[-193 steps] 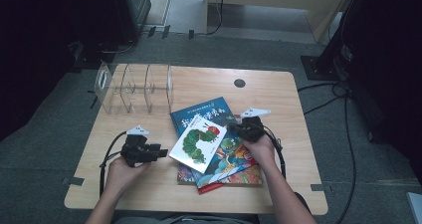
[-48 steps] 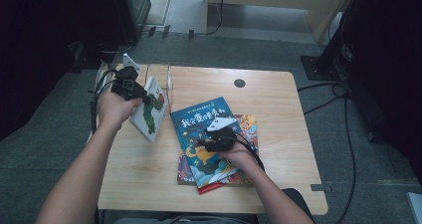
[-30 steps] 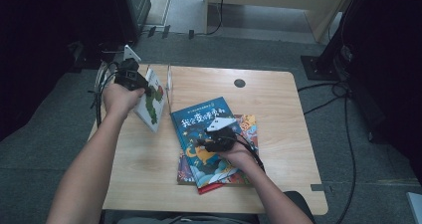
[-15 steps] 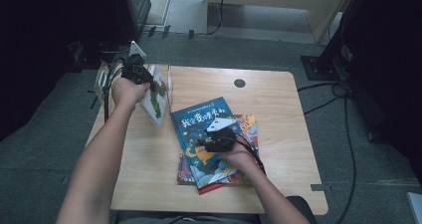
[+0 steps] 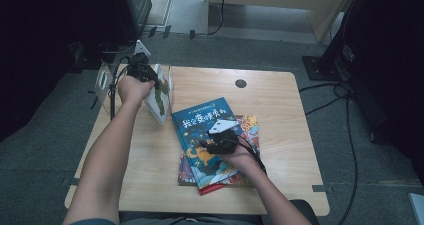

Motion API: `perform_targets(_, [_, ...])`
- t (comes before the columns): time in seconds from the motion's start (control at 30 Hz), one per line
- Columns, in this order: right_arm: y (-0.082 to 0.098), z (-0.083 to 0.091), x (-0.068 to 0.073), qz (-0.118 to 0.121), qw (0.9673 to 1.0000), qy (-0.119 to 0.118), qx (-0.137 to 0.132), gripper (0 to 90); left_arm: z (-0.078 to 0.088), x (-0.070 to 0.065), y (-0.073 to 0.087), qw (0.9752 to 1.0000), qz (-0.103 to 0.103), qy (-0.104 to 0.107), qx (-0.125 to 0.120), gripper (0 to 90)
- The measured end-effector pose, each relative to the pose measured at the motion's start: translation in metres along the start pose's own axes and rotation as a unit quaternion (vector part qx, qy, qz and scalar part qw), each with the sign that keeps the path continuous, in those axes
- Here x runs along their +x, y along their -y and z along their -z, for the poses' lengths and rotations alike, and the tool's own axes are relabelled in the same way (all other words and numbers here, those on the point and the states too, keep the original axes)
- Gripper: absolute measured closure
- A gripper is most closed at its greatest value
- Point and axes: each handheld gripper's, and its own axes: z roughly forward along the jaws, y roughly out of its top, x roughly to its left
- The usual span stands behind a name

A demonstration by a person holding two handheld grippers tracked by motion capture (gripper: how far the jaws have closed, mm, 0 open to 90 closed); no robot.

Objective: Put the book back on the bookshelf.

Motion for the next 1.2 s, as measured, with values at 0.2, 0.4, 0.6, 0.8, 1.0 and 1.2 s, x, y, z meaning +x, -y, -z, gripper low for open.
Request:
perform_targets(0.2, [0.001,0.001,0.000,0.001,1.0000,-0.001,0.000,49.7,-0.005,-0.002,-0.002,1.0000,-0.002,0.002,0.002,77.4])
perform_targets(0.4, [0.001,0.001,0.000,0.001,1.0000,-0.002,0.001,49.6,-0.009,-0.003,-0.003,1.0000,-0.005,-0.006,0.001,76.9])
perform_targets(0.6, [0.001,0.001,0.000,0.001,1.0000,-0.002,0.001,49.6,-0.003,-0.003,-0.003,1.0000,-0.008,-0.003,-0.004,75.8])
perform_targets(0.8, [0.001,0.001,0.000,0.001,1.0000,-0.002,0.001,49.6,0.003,0.000,-0.002,0.9999,-0.006,0.004,-0.009,74.2])
perform_targets(1.0, [0.001,0.001,-0.001,0.000,1.0000,-0.003,0.000,49.6,0.015,0.002,-0.002,0.9997,-0.006,0.014,-0.017,73.1])
perform_targets(1.2, [0.001,0.001,-0.001,0.000,1.0000,-0.003,0.000,49.6,0.036,0.004,0.003,0.9988,-0.025,0.027,-0.032,68.3])
